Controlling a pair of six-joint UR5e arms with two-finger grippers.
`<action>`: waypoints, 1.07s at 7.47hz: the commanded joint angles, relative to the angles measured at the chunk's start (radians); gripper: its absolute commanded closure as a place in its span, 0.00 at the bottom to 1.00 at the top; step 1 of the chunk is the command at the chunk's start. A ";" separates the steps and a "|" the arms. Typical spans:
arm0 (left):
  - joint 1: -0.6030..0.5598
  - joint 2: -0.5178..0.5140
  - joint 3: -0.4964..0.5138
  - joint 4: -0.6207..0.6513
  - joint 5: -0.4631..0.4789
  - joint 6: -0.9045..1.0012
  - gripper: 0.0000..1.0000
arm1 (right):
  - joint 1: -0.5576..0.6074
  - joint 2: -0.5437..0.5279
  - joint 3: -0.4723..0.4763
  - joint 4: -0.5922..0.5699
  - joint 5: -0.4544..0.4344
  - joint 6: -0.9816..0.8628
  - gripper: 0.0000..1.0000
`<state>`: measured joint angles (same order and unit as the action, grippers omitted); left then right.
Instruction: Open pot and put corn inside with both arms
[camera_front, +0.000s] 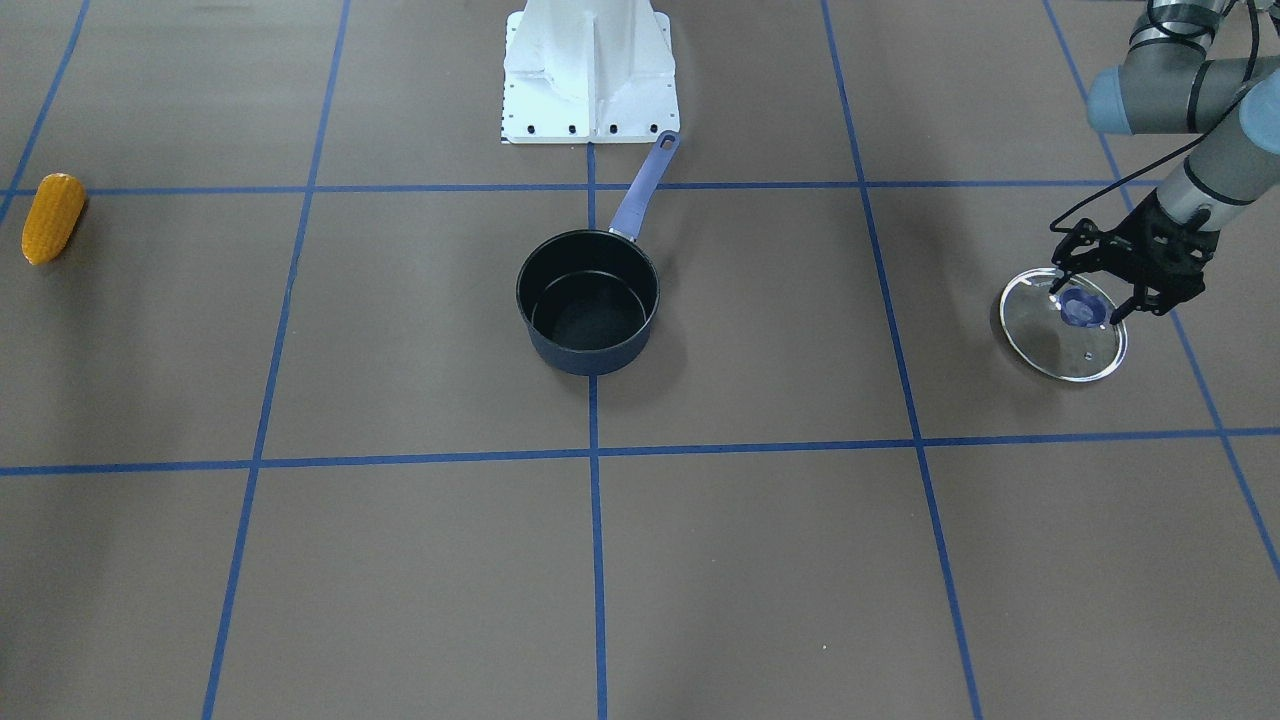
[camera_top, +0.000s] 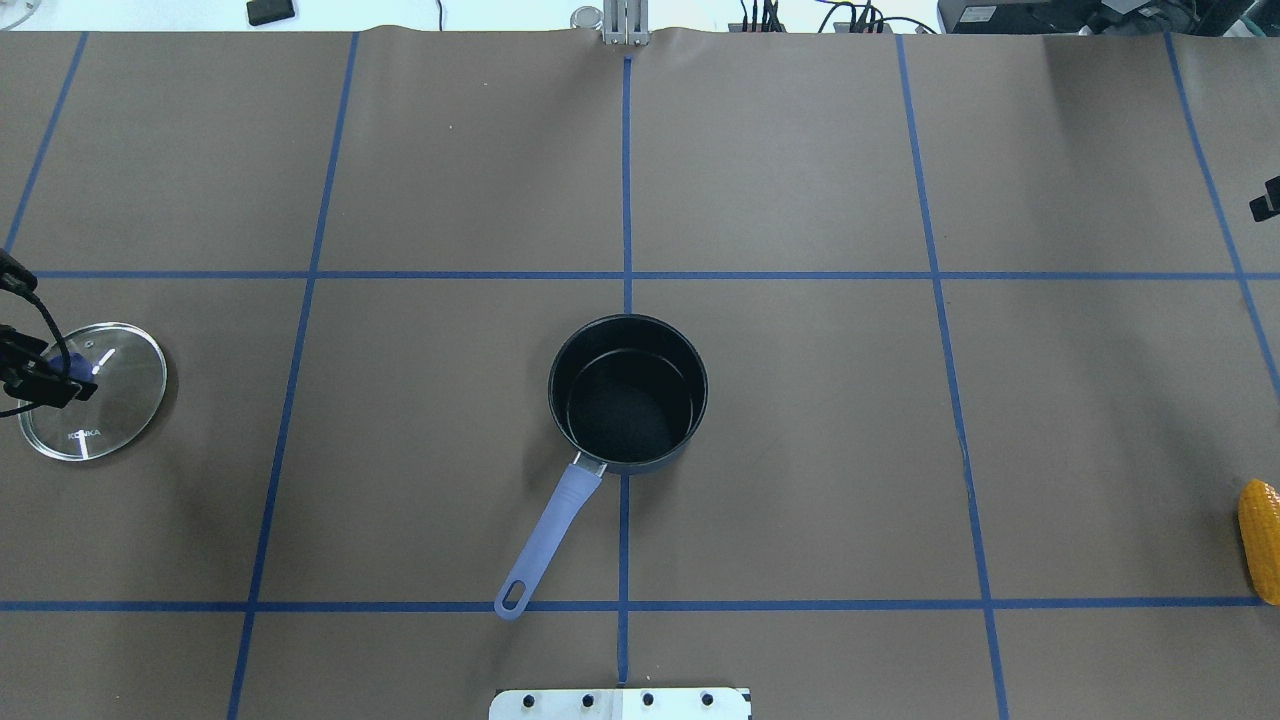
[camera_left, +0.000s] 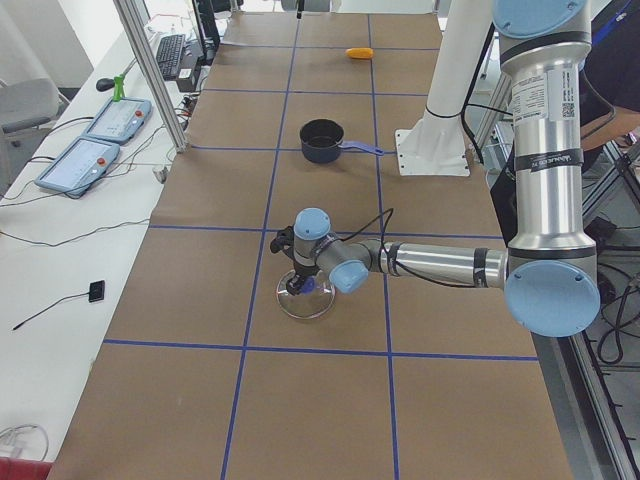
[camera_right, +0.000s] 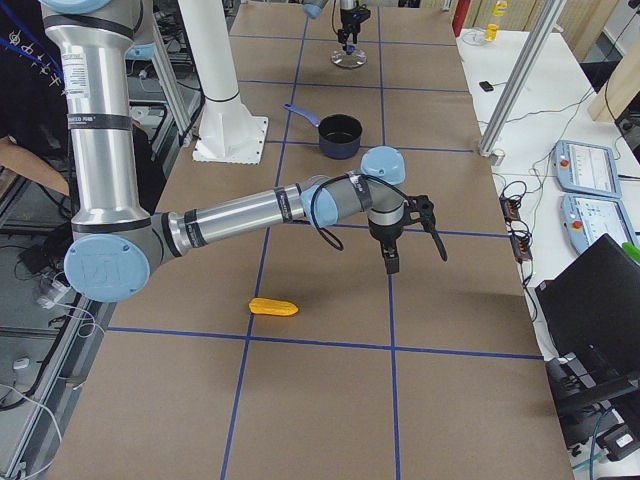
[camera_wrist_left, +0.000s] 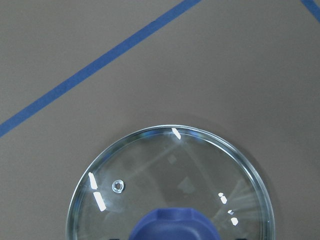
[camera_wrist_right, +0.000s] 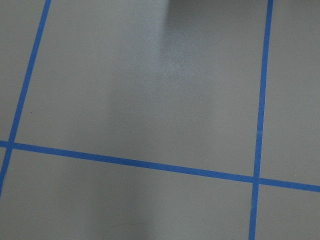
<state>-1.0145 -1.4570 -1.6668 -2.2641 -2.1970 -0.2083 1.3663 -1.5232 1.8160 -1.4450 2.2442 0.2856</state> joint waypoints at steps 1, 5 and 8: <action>-0.110 -0.034 -0.019 0.119 -0.045 0.010 0.01 | -0.006 -0.020 0.017 0.000 0.006 0.001 0.00; -0.474 -0.077 -0.067 0.574 -0.107 0.458 0.01 | -0.128 -0.205 0.086 0.270 -0.001 0.221 0.00; -0.565 -0.057 -0.054 0.684 -0.127 0.497 0.01 | -0.241 -0.389 0.086 0.485 -0.084 0.320 0.00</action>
<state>-1.5472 -1.5209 -1.7221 -1.6055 -2.3102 0.2763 1.1771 -1.8225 1.9028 -1.0624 2.2102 0.5620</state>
